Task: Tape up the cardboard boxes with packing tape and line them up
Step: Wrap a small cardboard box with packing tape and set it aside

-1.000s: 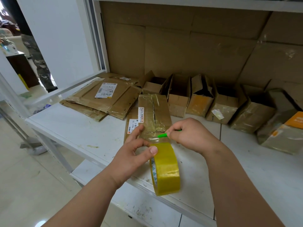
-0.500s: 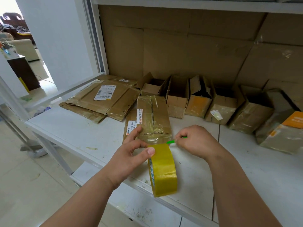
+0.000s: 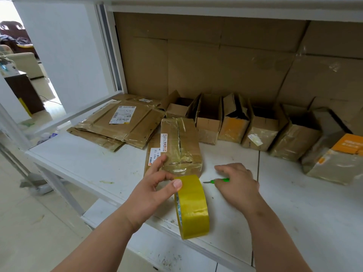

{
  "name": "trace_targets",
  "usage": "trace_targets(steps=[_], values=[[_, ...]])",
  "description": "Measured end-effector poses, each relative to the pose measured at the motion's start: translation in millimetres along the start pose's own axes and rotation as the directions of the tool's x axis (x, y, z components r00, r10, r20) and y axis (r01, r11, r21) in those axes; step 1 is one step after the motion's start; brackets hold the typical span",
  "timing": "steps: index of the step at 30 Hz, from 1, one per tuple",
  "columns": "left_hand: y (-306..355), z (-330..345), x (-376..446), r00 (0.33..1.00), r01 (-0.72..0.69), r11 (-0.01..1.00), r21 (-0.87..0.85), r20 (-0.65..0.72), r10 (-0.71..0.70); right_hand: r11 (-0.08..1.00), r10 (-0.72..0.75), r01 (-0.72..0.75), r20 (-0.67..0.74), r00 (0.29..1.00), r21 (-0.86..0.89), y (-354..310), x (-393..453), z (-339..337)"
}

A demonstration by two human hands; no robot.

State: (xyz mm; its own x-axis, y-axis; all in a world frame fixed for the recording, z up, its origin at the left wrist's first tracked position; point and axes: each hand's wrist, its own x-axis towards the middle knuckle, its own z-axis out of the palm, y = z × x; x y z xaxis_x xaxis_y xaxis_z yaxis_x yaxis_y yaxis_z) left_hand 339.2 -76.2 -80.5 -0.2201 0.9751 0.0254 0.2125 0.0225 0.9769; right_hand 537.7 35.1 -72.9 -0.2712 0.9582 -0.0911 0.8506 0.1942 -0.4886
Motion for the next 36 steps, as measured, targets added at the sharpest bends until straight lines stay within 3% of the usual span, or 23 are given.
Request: trace_targets(steps=[1,3,6,11,15,20,22,25,30,33,36], values=[[-1,0,0,1.000,0.001,1.000,-0.001,0.000,-0.001,0.985,0.009,-0.011,0.012,1.000,0.170,-7,-1,3],[-2,0,1,1.000,0.006,1.000,0.001,0.003,-0.006,0.858,0.029,-0.081,0.110,0.993,0.507,-23,-2,9],[-4,-1,1,1.000,0.001,1.000,0.005,0.008,-0.002,0.684,0.078,-0.247,0.268,0.960,0.687,-39,0,19],[-5,-4,3,0.999,-0.027,0.998,0.061,0.026,0.025,0.543,0.057,-0.292,0.313,0.948,0.787,-49,5,22],[-5,-14,6,0.998,-0.065,0.971,0.230,0.020,0.062,0.515,0.037,-0.268,0.291,0.956,0.814,-52,7,22],[15,-25,32,0.975,0.018,0.935,0.353,-0.213,0.062,0.563,0.065,-0.249,0.258,0.964,0.788,-49,10,24],[21,-25,52,0.986,0.030,0.866,0.500,-0.154,0.055,0.571,0.066,-0.234,0.240,0.968,0.787,-49,9,24],[18,-15,74,0.998,-0.052,0.680,0.731,0.021,0.054,0.555,0.049,-0.221,0.234,0.971,0.802,-49,8,26],[1,-10,81,0.989,-0.097,0.663,0.743,-0.005,0.150,0.575,-0.016,-0.160,0.207,0.978,0.802,-42,2,25],[-7,-10,80,0.975,-0.151,0.689,0.709,-0.010,0.224,0.540,-0.051,-0.128,0.184,0.982,0.832,-34,-3,21],[-13,-8,81,0.947,-0.198,0.645,0.738,-0.025,0.319,0.517,-0.058,-0.107,0.159,0.986,0.849,-28,-7,16]])
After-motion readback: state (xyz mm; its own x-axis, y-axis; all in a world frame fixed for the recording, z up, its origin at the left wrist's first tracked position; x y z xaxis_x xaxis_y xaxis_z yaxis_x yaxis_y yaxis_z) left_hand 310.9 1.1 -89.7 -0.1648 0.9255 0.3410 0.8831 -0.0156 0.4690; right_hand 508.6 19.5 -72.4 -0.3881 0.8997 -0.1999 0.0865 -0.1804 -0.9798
